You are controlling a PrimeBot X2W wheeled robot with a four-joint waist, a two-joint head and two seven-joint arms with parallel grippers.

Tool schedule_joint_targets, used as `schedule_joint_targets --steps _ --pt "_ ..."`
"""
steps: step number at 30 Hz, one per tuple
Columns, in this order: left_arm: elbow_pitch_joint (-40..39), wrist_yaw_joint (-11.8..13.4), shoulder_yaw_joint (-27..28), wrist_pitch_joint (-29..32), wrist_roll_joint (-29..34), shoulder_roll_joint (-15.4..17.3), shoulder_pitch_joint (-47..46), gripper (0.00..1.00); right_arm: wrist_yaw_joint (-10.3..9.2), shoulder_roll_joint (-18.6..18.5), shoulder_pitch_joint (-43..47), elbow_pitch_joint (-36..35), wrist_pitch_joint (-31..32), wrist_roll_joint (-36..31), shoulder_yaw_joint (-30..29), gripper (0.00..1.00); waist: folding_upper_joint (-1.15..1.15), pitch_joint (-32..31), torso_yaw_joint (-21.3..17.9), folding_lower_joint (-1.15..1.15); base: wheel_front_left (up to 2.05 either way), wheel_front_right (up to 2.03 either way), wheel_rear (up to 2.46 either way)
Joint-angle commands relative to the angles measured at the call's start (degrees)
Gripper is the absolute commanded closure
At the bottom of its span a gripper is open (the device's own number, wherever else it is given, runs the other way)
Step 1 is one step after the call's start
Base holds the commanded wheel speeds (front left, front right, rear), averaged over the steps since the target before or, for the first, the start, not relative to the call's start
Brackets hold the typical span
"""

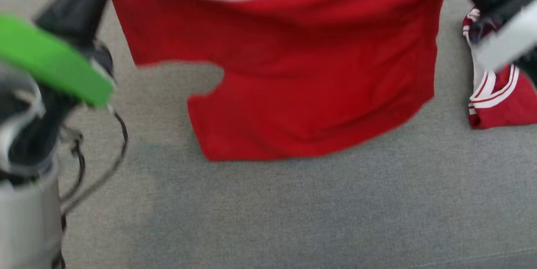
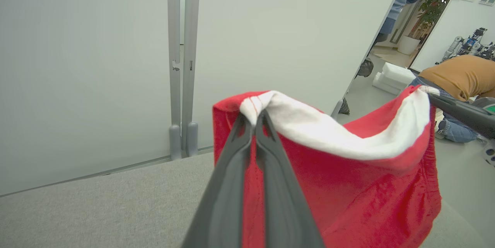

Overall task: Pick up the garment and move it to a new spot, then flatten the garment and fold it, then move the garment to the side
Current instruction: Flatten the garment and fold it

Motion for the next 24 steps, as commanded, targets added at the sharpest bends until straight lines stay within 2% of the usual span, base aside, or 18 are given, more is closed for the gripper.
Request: schedule_joint_targets --steps 1,4,6,8,11,14,19,22,24 --pt "3.6 0.4 0.1 -0.8 1.4 0.0 -5.3 1.0 -0.07 1.5 -4.4 3.8 -0.3 -2.0 1.0 1.0 0.0 5.2 -0.9 0.0 0.0 0.0 0.0" --pt "14.8 -0.2 -0.9 -6.7 7.5 -0.1 -16.0 1.0 -0.08 5.4 -14.4 14.1 -2.6 -7.1 2.6 1.0 0.0 7.7 -0.7 0.0 0.0 0.0 0.0" --pt "23.4 -0.6 -2.4 -12.7 11.2 -1.4 -22.9 1.0 -0.09 7.7 -20.6 21.3 -5.9 -11.5 2.9 1.0 0.0 8.8 -0.7 0.0 0.0 0.0 0.0" --pt "31.8 -2.0 -3.5 -20.6 13.4 -3.8 -29.8 1.0 -0.09 10.7 -26.8 29.2 -12.0 -16.8 1.3 1.0 0.0 9.9 -0.7 0.0 0.0 0.0 0.0" --pt "40.8 -4.2 -5.7 -29.9 15.8 -4.6 -35.6 1.0 -0.08 14.9 -33.1 37.5 -22.0 -23.9 -1.6 1.0 0.0 11.5 -1.1 0.0 0.0 0.0 0.0" --pt "47.9 -5.5 -8.1 -38.2 17.6 -5.8 -38.8 1.0 -0.05 18.4 -36.5 43.4 -31.1 -27.2 -1.2 1.0 0.0 14.1 -1.6 0.0 0.0 0.0 0.0" --pt "55.0 -6.7 -13.4 -49.3 17.1 -6.0 -30.9 1.0 -0.07 18.2 -29.1 45.9 -35.3 -24.4 4.9 1.0 0.0 13.7 -1.6 0.0 0.0 0.0 0.0" --pt "53.9 -6.8 -18.0 -52.0 14.1 -5.2 -20.9 1.0 -0.07 16.0 -20.0 41.2 -35.5 -21.5 6.6 1.0 0.0 12.4 -1.4 0.0 0.0 0.0 0.0" --pt "51.0 -6.8 -21.0 -52.8 11.3 -3.3 -13.6 1.0 -0.07 14.0 -12.4 36.8 -35.5 -19.9 7.7 1.0 0.0 11.4 -1.1 0.0 0.0 0.0 0.0"
